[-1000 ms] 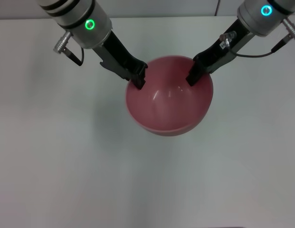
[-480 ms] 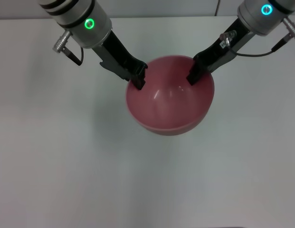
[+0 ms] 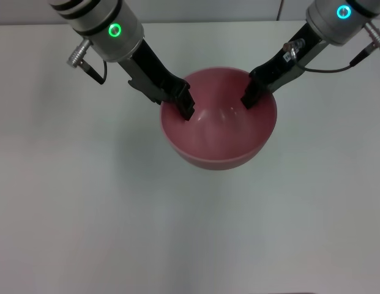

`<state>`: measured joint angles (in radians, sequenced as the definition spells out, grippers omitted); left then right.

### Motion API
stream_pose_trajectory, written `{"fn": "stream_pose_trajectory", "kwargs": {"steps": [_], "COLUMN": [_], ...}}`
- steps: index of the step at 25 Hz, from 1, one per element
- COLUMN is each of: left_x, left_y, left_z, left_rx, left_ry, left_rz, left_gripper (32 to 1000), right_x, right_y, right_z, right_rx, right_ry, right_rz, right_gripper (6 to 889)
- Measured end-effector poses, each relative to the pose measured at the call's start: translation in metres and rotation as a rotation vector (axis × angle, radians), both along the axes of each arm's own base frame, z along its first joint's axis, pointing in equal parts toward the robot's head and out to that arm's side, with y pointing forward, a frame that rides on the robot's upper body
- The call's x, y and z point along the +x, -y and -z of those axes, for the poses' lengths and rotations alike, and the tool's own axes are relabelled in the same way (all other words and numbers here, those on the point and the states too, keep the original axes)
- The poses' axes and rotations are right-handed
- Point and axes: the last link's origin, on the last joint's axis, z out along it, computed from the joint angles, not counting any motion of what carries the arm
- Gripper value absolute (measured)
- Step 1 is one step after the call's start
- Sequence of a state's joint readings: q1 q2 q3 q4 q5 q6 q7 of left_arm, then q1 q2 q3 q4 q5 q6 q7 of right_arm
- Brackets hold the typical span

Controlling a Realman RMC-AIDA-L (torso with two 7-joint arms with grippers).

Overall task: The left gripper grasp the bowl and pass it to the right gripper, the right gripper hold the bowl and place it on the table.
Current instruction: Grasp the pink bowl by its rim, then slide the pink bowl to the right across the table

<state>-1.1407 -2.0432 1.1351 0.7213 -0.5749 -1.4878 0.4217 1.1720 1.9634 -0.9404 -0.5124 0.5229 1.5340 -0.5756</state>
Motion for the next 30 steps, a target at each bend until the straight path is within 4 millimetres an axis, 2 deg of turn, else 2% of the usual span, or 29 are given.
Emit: {"fn": "stream_pose_trajectory", "kwargs": {"steps": [3,8,11,16,30], "left_x": [0.0013,0.0023,0.0026,0.0036,0.0045], "left_y": [-0.0005,-0.0009,-0.0011,-0.0019,-0.0022], "left_z": [-0.0008,-0.0017,-0.0019,-0.0035,-0.0042], "left_rx": [0.003,0.007,0.009,0.016,0.018], "left_ry": [0.001,0.004,0.006,0.011,0.013], "left_rz": [0.005,0.006,0.005,0.009,0.011], "left_gripper": [335,405,598,842,850], "right_x": [0.0000,0.0000,0.0001,0.0001,0.0004], "right_y": [0.0000,0.0002,0.0002,0.0004,-0.0001], "right_z": [0.0000,0.0000,-0.0001,-0.0001,-0.0008], "right_rx": [-0.001,-0.002,-0.003,-0.004,-0.001], "right_ry": [0.000,0.000,0.001,0.001,0.002], "right_rz": [-0.001,-0.002,-0.003,-0.003,-0.004], "right_gripper": [95,84,82,75,66]}}
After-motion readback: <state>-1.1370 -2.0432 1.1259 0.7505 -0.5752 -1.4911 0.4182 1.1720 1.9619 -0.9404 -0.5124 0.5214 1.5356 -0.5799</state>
